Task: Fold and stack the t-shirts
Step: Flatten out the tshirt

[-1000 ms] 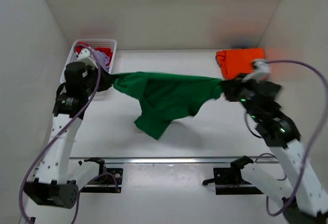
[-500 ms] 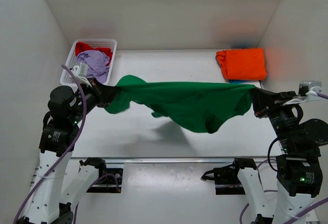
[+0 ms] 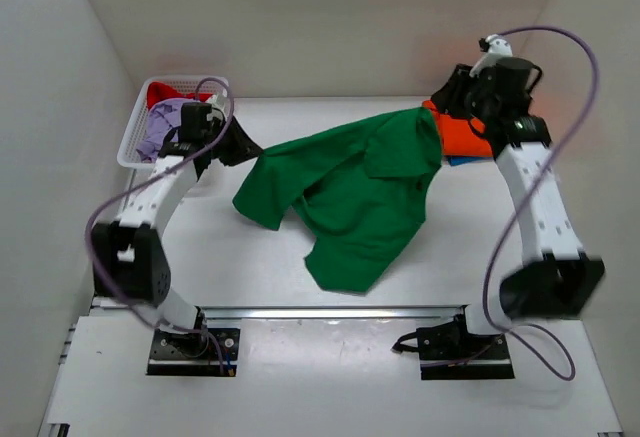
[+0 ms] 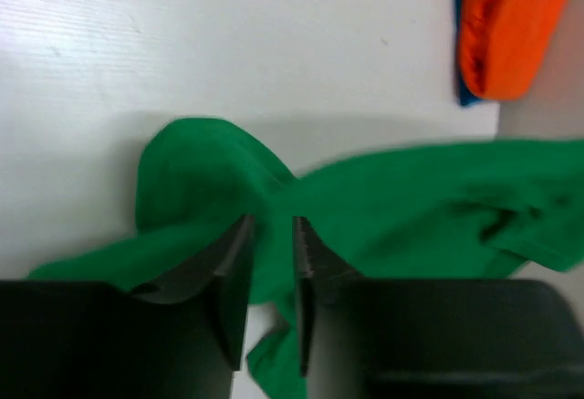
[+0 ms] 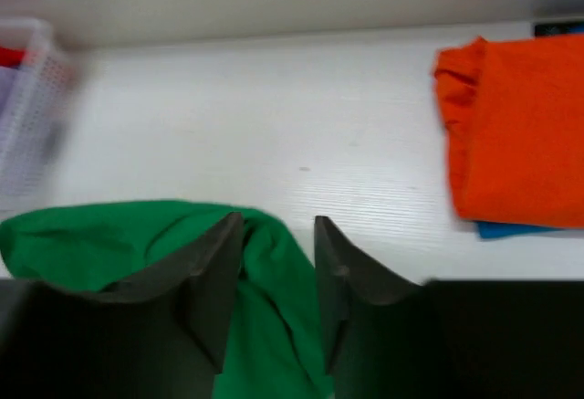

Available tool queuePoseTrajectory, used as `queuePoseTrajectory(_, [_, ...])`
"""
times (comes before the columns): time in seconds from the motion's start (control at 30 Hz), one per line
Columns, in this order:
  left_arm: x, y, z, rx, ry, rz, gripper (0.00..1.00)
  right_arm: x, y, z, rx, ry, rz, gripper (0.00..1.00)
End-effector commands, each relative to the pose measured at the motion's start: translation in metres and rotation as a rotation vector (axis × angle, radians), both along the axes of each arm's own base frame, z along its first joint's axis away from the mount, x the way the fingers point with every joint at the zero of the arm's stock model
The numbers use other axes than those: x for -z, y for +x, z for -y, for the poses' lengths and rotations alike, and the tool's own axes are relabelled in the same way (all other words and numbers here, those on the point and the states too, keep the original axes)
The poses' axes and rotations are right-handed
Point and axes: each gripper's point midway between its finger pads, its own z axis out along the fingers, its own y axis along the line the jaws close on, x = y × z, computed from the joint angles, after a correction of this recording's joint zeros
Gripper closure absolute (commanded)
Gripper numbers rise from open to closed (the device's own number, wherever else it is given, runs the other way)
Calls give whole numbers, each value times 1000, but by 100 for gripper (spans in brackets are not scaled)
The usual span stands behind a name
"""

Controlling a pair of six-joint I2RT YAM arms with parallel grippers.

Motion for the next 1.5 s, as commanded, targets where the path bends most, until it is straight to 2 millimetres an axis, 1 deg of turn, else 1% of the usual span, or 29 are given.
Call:
queuePoseTrajectory(0.0, [-28, 38, -7, -6, -80, 64, 62, 17, 46, 32, 130, -111, -73, 63])
queuePoseTrajectory(0.03, [-31, 38, -6, -1, -95, 75, 54, 22, 42, 35, 142, -126, -88, 49])
queuePoseTrajectory(0.07, [-29, 33, -7, -9, -90, 80, 46, 26, 43, 39, 162, -142, -88, 41])
queuePoseTrajectory(0.1, [-28, 24, -10, -25, -76, 91, 43, 33, 36, 38, 169, -155, -80, 34])
queuePoseTrajectory(0.13, [-23, 22, -12, -36, -62, 98, 41, 55, 22, 35, 159, -163, -117, 31])
queuePoseTrajectory(0.17, [-16, 9, -14, -36, -56, 94, 42, 58, 19, 30, 150, -149, -111, 30])
queuePoseTrajectory(0.27, [11, -29, -9, -6, -1, 64, 43, 100, -19, 0, 78, -113, -190, 31])
queuePoseTrajectory(0.3, [30, -44, -6, 0, 33, 36, 43, 120, -34, -6, 70, -105, -230, 31])
queuePoseTrajectory(0.33, [37, -51, -1, 4, 58, 31, 42, 139, -50, -23, 25, -106, -264, 31])
queuePoseTrajectory(0.37, [53, -61, -3, -3, 73, 4, 41, 148, -60, -40, -7, -77, -289, 31])
queuePoseTrajectory(0.4, [70, -72, 0, 7, 86, -31, 41, 171, -74, -49, -20, -49, -346, 32])
queuePoseTrajectory(0.43, [78, -76, 0, 6, 97, -43, 41, 189, -92, -63, -61, -52, -386, 32])
queuePoseTrajectory(0.47, [95, -82, -5, -10, 117, -74, 41, 198, -103, -79, -93, -36, -410, 32])
queuePoseTrajectory(0.53, [116, -91, -8, -12, 151, -114, 40, 234, -129, -95, -120, -30, -489, 31])
queuePoseTrajectory(0.6, [138, -95, -14, -23, 199, -166, 37, 252, -149, -118, -179, -4, -529, 31])
queuePoseTrajectory(0.63, [144, -93, -18, -38, 218, -170, 36, 267, -159, -121, -177, 0, -573, 31])
queuePoseTrajectory(0.7, [152, -91, -21, -54, 236, -186, 34, 280, -173, -133, -197, 10, -610, 31])
queuePoseTrajectory(0.77, [159, -89, -21, -64, 235, -203, 34, 297, -188, -135, -207, 26, -659, 30])
queuePoseTrajectory(0.8, [161, -85, -19, -62, 235, -203, 34, 294, -189, -144, -227, 54, -648, 30])
queuePoseTrajectory(1.03, [187, -71, -16, -74, 290, -271, 34, 317, -209, -164, -272, 64, -726, 29])
queuePoseTrajectory(1.17, [189, -55, -16, -97, 297, -265, 32, 333, -215, -177, -291, 26, -784, 22])
queuePoseTrajectory(1.2, [191, -54, -17, -104, 307, -266, 34, 339, -215, -180, -294, 11, -798, 23])
queuePoseTrajectory(1.23, [191, -50, -19, -110, 313, -263, 43, 339, -216, -184, -310, 11, -798, 22])
queuePoseTrajectory(1.27, [191, -47, -19, -104, 313, -265, 51, 344, -216, -186, -308, 2, -813, 27])
queuePoseTrajectory(1.3, [194, -51, -18, -87, 311, -284, 70, 348, -216, -189, -318, -8, -811, 33])
queuePoseTrajectory(1.33, [195, -48, -19, -90, 313, -284, 90, 347, -214, -190, -325, 6, -813, 54])
queuePoseTrajectory(1.37, [193, -47, -16, -73, 306, -282, 100, 350, -215, -191, -332, 1, -820, 85])
queuePoseTrajectory(1.4, [193, -49, -17, -62, 305, -288, 100, 350, -214, -192, -346, -2, -819, 100])
queuePoseTrajectory(1.47, [182, -48, -15, -44, 290, -272, 100, 346, -215, -189, -359, -19, -818, 99])
